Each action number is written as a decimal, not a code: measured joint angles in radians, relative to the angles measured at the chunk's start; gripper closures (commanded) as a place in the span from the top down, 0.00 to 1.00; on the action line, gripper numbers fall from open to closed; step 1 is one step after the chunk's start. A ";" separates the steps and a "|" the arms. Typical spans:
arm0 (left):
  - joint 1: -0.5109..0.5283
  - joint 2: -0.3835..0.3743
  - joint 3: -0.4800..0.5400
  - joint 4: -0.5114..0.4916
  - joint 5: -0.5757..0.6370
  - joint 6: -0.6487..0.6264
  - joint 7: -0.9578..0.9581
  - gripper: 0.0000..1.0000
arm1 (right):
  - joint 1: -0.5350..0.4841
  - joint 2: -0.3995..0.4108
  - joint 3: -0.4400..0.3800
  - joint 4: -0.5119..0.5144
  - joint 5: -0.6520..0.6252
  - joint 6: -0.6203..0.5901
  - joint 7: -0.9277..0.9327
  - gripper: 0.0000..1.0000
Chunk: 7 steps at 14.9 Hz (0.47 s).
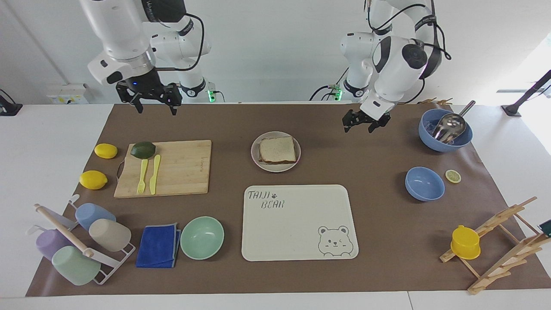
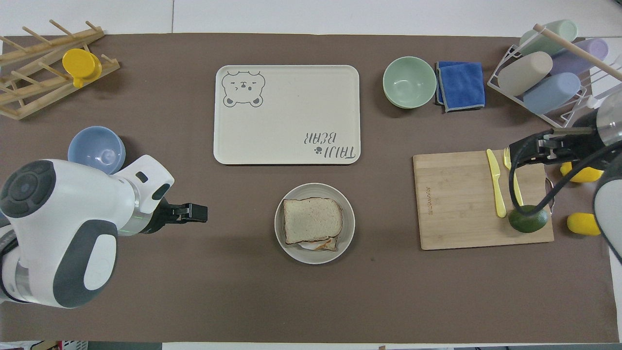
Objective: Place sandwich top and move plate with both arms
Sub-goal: 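Move the left gripper to the plate rim and grasp it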
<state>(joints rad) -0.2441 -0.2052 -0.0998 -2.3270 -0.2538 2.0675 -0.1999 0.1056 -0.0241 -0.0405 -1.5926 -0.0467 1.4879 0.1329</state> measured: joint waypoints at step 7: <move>-0.175 0.124 -0.002 -0.087 -0.169 0.272 -0.027 0.92 | -0.009 -0.007 0.003 -0.040 0.000 0.026 -0.005 1.00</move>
<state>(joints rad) -0.4192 -0.0814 -0.1013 -2.4144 -0.4231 2.3390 -0.2264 0.0961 -0.0310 -0.0379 -1.6327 -0.0466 1.5138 0.1282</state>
